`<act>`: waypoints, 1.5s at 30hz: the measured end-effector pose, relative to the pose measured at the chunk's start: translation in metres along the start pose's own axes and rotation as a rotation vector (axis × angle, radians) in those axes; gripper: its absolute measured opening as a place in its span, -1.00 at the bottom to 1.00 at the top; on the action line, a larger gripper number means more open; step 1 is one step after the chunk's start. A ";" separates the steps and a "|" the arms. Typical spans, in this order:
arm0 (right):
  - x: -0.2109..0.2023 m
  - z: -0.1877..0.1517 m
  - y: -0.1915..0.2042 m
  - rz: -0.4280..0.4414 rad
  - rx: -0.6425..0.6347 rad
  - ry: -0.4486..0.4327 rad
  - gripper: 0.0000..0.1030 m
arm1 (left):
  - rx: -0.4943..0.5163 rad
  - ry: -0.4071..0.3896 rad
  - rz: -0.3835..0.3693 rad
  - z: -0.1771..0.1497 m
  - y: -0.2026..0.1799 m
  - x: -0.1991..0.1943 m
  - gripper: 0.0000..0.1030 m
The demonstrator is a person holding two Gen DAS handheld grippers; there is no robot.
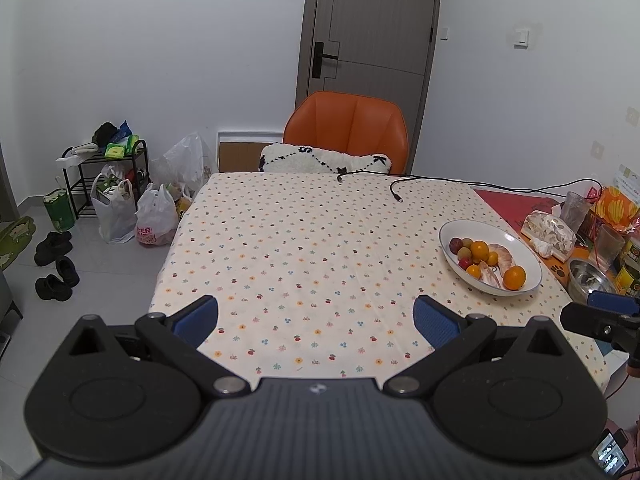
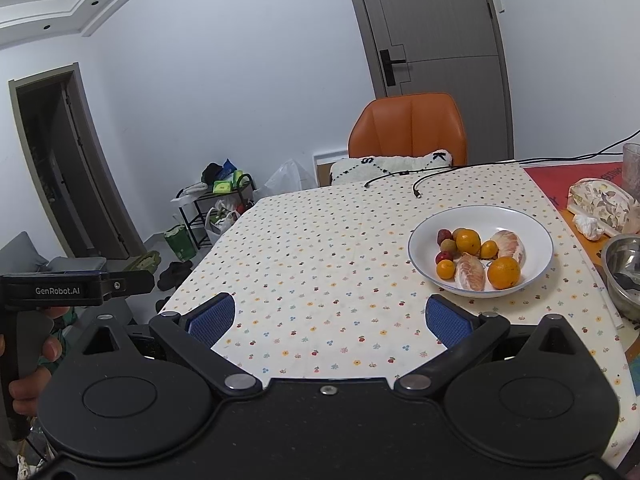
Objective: Organize fruits
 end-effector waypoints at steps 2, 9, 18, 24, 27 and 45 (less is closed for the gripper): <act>0.000 0.000 0.000 -0.001 0.001 0.000 1.00 | 0.000 -0.001 0.000 0.000 0.000 0.000 1.00; -0.001 0.000 0.000 0.000 -0.001 -0.002 1.00 | 0.002 -0.002 0.002 0.000 0.001 0.000 1.00; -0.001 0.000 0.001 0.002 -0.001 -0.002 1.00 | 0.008 -0.001 0.000 0.000 0.003 -0.001 1.00; 0.000 0.000 0.002 0.000 0.004 -0.001 1.00 | 0.015 0.002 -0.001 -0.001 0.002 -0.001 1.00; 0.001 0.000 0.002 -0.001 0.003 -0.001 1.00 | 0.017 0.004 -0.001 -0.002 0.002 -0.001 1.00; 0.001 0.000 0.001 0.001 0.002 -0.001 1.00 | 0.034 0.005 -0.006 -0.004 -0.002 -0.001 1.00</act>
Point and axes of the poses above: each gripper's, at about its wrist camera, not at the fingertips, and x roughly the way its jaws point, y to its left, z to its top, the point moved 2 cm from there along x, roughly the way its jaws point, and after that the axes turned 1 degree about x, right-handed, at the moved point
